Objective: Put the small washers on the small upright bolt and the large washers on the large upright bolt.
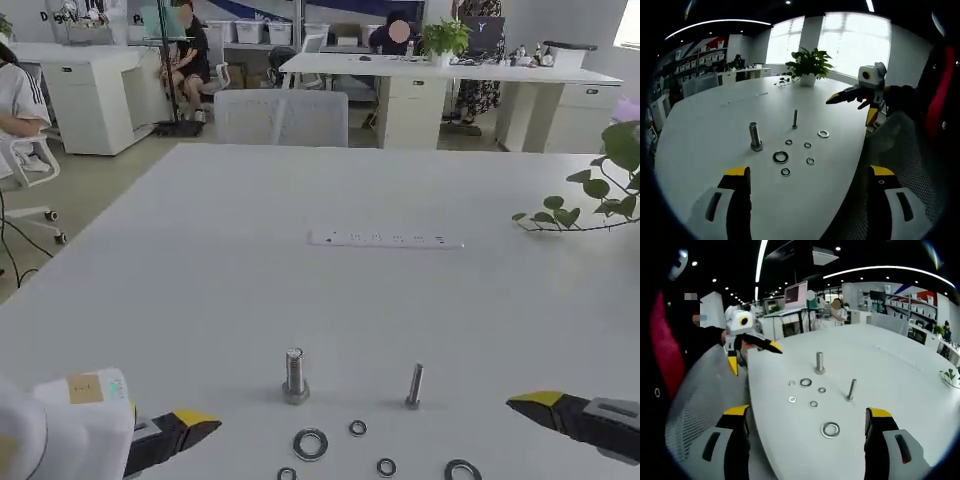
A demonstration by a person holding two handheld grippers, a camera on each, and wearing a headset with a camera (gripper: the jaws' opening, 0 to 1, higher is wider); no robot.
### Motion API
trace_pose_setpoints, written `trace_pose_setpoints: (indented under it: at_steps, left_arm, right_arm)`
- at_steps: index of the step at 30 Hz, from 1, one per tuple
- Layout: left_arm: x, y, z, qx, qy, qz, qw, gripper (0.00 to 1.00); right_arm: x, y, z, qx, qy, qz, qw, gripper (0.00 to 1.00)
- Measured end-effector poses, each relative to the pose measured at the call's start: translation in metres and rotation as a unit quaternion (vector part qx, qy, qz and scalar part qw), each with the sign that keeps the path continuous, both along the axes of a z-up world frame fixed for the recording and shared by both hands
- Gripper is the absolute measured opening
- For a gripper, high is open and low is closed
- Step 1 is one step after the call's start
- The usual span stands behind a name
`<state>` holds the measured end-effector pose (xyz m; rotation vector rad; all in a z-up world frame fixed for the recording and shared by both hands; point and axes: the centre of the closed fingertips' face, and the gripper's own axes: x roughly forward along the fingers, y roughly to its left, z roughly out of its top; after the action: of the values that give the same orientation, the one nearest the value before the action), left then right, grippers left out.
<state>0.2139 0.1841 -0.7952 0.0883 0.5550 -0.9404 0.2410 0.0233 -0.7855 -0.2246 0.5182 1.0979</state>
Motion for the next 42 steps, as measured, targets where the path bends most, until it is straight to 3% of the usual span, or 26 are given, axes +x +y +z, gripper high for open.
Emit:
trace_pose_setpoints:
  at_steps: [42]
  left_arm:
    - [0.0004, -0.0006, -0.0018, 0.000, 0.002, -0.006, 1.0000, 0.96]
  right_arm:
    - [0.0028, -0.0027, -0.0029, -0.017, 0.004, 0.006, 0.9998, 0.93]
